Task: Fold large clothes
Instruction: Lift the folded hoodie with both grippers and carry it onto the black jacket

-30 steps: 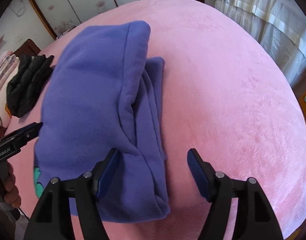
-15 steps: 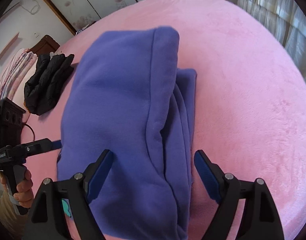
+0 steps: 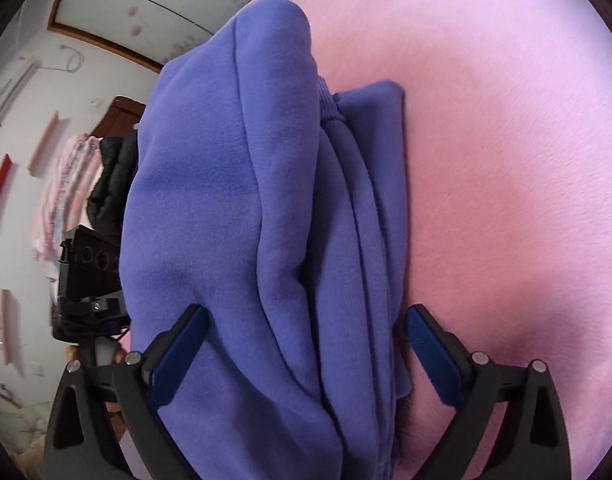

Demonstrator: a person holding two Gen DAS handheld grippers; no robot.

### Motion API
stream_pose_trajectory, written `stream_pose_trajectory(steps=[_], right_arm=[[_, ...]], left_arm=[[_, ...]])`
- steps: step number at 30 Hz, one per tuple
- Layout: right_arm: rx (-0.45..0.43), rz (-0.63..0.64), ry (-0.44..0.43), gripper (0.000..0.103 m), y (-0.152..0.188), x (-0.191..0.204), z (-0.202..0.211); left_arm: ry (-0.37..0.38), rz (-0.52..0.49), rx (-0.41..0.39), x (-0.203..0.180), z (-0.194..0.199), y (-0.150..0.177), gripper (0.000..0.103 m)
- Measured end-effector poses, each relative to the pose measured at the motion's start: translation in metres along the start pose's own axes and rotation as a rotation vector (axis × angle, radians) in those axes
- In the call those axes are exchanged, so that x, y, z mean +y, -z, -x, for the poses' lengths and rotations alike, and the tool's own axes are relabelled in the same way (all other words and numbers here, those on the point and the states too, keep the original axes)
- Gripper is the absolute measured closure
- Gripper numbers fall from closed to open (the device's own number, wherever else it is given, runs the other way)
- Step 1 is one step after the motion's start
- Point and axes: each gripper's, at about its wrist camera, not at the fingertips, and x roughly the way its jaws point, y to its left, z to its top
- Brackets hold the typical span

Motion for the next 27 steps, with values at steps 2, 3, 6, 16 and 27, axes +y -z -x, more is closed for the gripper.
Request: stream_pose_trajectory(steps=[2,3,6,16,27], right_arm=[[0.010,-0.016,-0.037,0.003,-0.001,-0.007,-0.002],[0.017,-0.024,-0.048,0.002,-0.002,-0.009,-0.004],[0.048,-0.023,-0.027,0.001,-0.005,-0.012,-0.010],[0.031,-0.032,-0.017,0.053,0.003,-0.005,-0.005],[-0.094,0.102,0.041,0.064,0.038,0.074,0.047]], left_arm=[[0.004,0.001,0.009,0.001,-0.003,-0.004,0.001],[0.004,0.001,0.011,0.002,-0.001,-0.006,0.001],[-0.014,0.006,0.016,0.000,-0.008,-0.008,0.001],[-0.085,-0.046,-0.059,-0.041,-0.003,0.004,0.026],[-0.064,-0.140,-0.170,-0.092,0.101,0.038,0.028]])
